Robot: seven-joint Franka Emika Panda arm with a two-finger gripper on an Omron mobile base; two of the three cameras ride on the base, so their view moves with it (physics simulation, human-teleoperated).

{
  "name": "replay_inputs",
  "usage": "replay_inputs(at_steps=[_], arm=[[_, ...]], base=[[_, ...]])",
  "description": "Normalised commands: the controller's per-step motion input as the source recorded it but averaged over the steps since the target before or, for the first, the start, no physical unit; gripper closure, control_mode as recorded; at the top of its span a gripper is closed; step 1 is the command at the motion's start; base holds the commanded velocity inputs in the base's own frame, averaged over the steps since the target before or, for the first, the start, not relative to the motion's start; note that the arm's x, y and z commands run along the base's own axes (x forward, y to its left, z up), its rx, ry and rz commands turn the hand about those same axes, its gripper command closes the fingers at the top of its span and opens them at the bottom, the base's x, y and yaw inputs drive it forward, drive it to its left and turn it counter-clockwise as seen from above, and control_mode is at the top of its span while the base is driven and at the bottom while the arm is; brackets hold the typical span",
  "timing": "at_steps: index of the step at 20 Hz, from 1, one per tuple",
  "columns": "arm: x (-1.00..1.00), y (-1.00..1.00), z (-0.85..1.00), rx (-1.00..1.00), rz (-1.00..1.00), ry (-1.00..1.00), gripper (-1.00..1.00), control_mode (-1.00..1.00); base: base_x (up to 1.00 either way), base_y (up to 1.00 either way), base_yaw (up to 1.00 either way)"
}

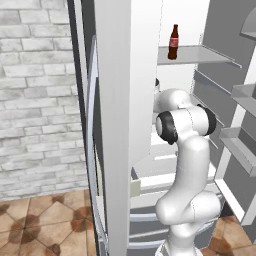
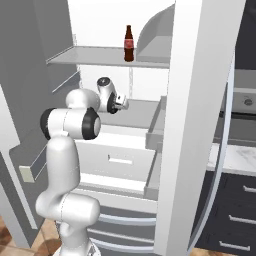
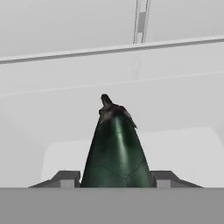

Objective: Pick eggplant from the fridge and place it on the plate on the counter.

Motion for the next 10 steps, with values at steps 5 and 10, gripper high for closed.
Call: replay_inputs(at_steps=[5, 10], arm=[[0.0, 0.0, 0.0, 0.0, 0.0, 0.0, 1.0, -1.0], [-0.25, -0.06, 0.01, 0.0, 0.0, -0.08, 1.0, -1.0]], base=[[0.0, 0.0, 0.0], [0.0, 0.0, 0.0]])
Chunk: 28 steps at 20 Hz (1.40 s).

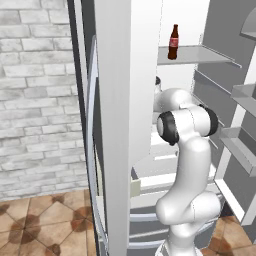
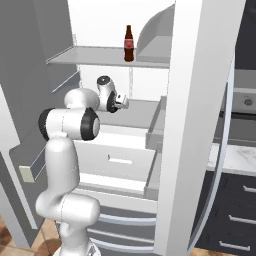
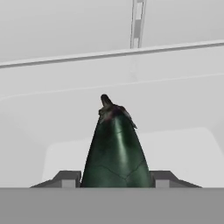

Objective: Pick eggplant from the fridge and place it on the plate on the counter.

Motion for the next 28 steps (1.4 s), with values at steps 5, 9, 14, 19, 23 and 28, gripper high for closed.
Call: replay_inputs(at_steps=[5, 9, 14, 19, 23, 28], arm=[[-0.71, -0.18, 0.05, 0.0, 0.0, -0.09, 1.0, -1.0], [-0.91, -0.27, 0.36, 0.0, 0.0, -0.03, 1.0, -1.0], [-0.98, -0.2, 0.37, 0.0, -0.04, 0.0, 1.0, -1.0], [-0.86, 0.0, 0.49, 0.0, -0.09, 0.06, 1.0, -1.0], [-0.29, -0.07, 0.78, 0.1, -0.07, 0.25, 1.0, -1.0], [-0.41, -0.11, 0.36, 0.12, 0.0, 0.27, 1.0, -1.0]], base=[[0.0, 0.0, 0.0], [0.0, 0.0, 0.0], [0.0, 0.0, 0.0], [0.0, 0.0, 0.0], [0.0, 0.0, 0.0], [0.0, 0.0, 0.0]])
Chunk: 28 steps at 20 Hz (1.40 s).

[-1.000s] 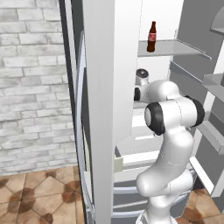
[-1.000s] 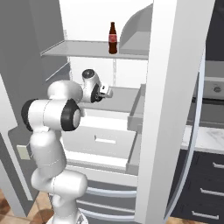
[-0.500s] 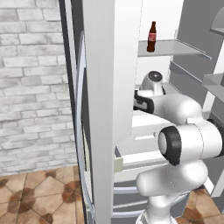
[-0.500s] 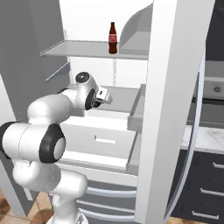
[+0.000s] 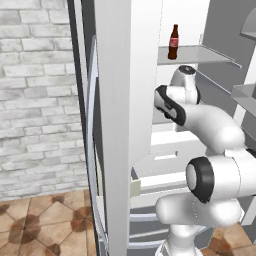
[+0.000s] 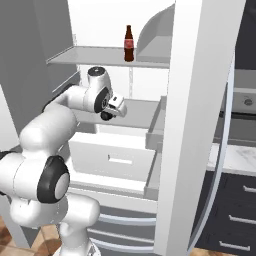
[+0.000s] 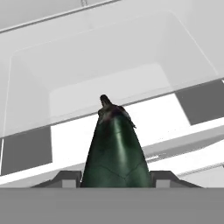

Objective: Pick eggplant from the fridge and place it on the plate on the counter.

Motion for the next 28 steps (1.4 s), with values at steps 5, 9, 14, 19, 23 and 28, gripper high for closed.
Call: replay_inputs(at_steps=[5, 9, 14, 19, 23, 28], arm=[[-0.7, 0.0, 0.09, -0.02, -0.01, 0.07, 1.0, -1.0], [-1.0, 0.0, 0.01, -0.05, -0.02, 0.01, 1.0, -1.0], [-1.0, 0.0, 0.19, 0.0, 0.0, 0.01, 1.0, -1.0], [-1.0, 0.1, 0.25, 0.0, 0.0, 0.01, 1.0, -1.0], [-1.0, 0.26, 0.1, 0.0, 0.0, 0.0, 1.0, -1.0], [-1.0, 0.12, 0.0, 0.0, 0.0, -0.02, 1.0, -1.0]], base=[[0.0, 0.0, 0.0], [0.0, 0.0, 0.0], [0.0, 0.0, 0.0], [0.0, 0.0, 0.0], [0.0, 0.0, 0.0], [0.0, 0.0, 0.0]])
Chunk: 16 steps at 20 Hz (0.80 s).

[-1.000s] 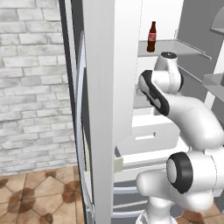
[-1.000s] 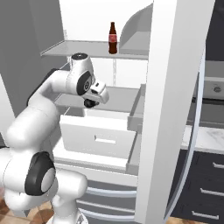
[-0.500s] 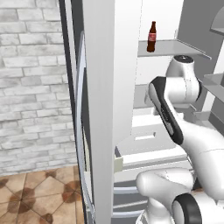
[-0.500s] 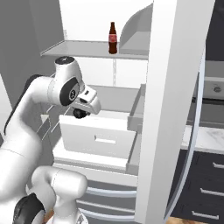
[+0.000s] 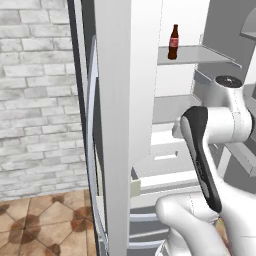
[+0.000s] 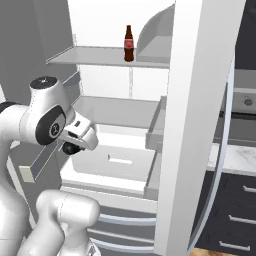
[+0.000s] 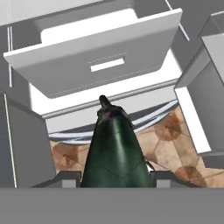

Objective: Pick eggplant from the fridge and place it on the plate on the counter.

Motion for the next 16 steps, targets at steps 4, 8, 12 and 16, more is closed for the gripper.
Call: replay_inputs(at_steps=[4, 8, 12, 16], arm=[[-0.68, 0.06, 0.0, 0.0, 0.0, -0.04, 1.0, -1.0], [-0.03, 0.0, 0.0, 0.0, 0.0, 0.01, 1.0, -1.0], [0.0, 0.0, 0.0, 0.0, 0.0, 0.0, 1.0, -1.0], [-0.05, 0.0, 0.0, 0.0, 0.0, 0.0, 1.0, 1.0]], base=[[0.0, 0.0, 0.0], [0.0, 0.0, 0.0], [0.0, 0.0, 0.0], [-0.2, 0.0, -0.01]])
